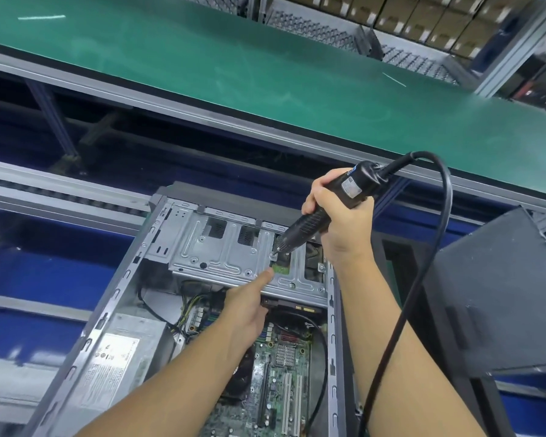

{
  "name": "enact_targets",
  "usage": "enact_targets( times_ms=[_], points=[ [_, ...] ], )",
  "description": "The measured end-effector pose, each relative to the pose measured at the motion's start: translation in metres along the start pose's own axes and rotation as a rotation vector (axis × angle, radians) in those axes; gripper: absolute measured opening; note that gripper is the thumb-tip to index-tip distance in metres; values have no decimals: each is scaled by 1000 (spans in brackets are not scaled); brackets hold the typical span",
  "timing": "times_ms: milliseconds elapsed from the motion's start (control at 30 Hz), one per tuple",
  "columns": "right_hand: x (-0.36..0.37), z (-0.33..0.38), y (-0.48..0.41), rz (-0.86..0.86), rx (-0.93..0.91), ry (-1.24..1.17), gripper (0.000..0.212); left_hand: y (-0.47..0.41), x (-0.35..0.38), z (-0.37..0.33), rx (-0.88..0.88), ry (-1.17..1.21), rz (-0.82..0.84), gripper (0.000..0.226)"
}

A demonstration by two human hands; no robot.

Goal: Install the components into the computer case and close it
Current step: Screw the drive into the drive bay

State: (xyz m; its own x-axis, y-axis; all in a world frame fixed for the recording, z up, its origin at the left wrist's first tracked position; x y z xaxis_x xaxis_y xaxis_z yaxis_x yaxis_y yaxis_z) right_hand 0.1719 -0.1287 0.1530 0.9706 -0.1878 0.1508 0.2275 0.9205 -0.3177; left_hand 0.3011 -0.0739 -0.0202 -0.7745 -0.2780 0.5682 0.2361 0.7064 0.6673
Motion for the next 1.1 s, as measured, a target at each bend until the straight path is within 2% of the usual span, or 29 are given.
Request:
enact_targets(
  times_ms=[500, 667, 800, 1100],
  points=[
    [-4, 0, 0, -17, 12, -27, 22, -3, -1, 3, -24, 5, 13, 50],
    [16, 7, 0, 111, -40, 64, 25, -4, -1, 3, -28, 1, 10, 45],
    [33, 9, -4, 220, -46, 192, 20, -4, -1, 3, -23, 10, -5, 45],
    [30, 3, -8, 168, 30, 223, 18, -4, 0, 2, -11, 37, -10, 49]
  ],
)
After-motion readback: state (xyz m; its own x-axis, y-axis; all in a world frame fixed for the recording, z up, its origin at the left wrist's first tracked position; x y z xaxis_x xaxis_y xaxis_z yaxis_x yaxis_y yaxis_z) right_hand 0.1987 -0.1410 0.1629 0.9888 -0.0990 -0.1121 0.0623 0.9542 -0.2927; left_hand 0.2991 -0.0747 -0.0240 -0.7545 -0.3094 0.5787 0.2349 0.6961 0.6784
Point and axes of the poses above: each hand's wrist, its own y-axis away from the middle knuckle, its own x-axis out of the palm, z = x × y, the point moved 5 cm from there along -y, towards the middle knuckle
